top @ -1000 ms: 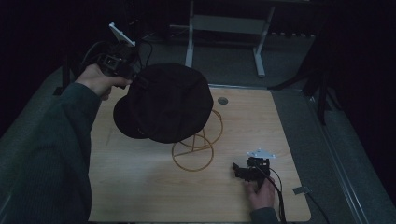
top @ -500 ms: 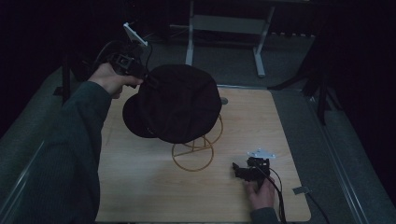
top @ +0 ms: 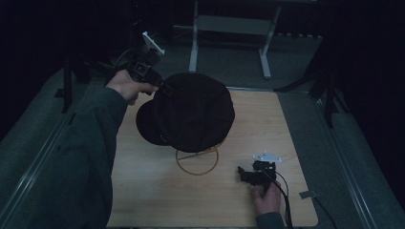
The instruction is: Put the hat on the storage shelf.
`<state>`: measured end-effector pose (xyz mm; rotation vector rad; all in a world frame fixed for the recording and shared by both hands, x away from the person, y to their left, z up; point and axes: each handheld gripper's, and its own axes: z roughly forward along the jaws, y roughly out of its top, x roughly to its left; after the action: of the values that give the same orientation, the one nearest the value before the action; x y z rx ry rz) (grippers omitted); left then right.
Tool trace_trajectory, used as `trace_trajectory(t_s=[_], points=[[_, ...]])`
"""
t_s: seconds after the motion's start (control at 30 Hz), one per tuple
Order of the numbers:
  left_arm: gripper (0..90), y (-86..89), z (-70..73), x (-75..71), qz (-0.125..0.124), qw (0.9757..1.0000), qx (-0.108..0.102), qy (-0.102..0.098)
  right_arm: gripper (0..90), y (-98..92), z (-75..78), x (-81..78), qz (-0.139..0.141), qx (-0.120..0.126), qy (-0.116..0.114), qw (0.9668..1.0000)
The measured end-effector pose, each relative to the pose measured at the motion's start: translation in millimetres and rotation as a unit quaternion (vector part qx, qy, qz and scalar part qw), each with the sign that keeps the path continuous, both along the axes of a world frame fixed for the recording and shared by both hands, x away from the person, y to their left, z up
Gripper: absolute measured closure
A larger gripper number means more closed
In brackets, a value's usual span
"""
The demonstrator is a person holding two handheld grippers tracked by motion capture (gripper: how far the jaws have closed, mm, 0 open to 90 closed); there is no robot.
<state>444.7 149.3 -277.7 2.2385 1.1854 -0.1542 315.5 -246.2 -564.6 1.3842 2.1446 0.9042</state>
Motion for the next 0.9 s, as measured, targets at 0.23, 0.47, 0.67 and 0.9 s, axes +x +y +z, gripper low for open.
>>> trace_trajectory(t_s=[0.23, 0.47, 0.67, 0.9], points=[[75.4, -14.9, -18.8, 6.2, -0.01, 0.9998, 0.01, 0.013, 11.4, 0.0, 0.1, 0.0, 0.0, 0.0, 0.0, 1.0], [74.2, -25.0, -36.5, 11.3, -0.014, 0.9996, 0.011, 0.022, 11.4, 0.0, 0.1, 0.0, 0.0, 0.0, 0.0, 1.0], [73.3, -26.6, -45.1, 13.2, -0.008, 0.9994, 0.023, 0.023, 11.4, -0.1, 0.2, -0.1, 0.0, -0.001, 0.001, 1.0], [70.0, -32.3, -49.9, 16.0, -0.001, 0.9993, 0.029, 0.024, 11.4, -0.1, 0.2, -0.1, 0.0, 0.0, 0.001, 1.0]])
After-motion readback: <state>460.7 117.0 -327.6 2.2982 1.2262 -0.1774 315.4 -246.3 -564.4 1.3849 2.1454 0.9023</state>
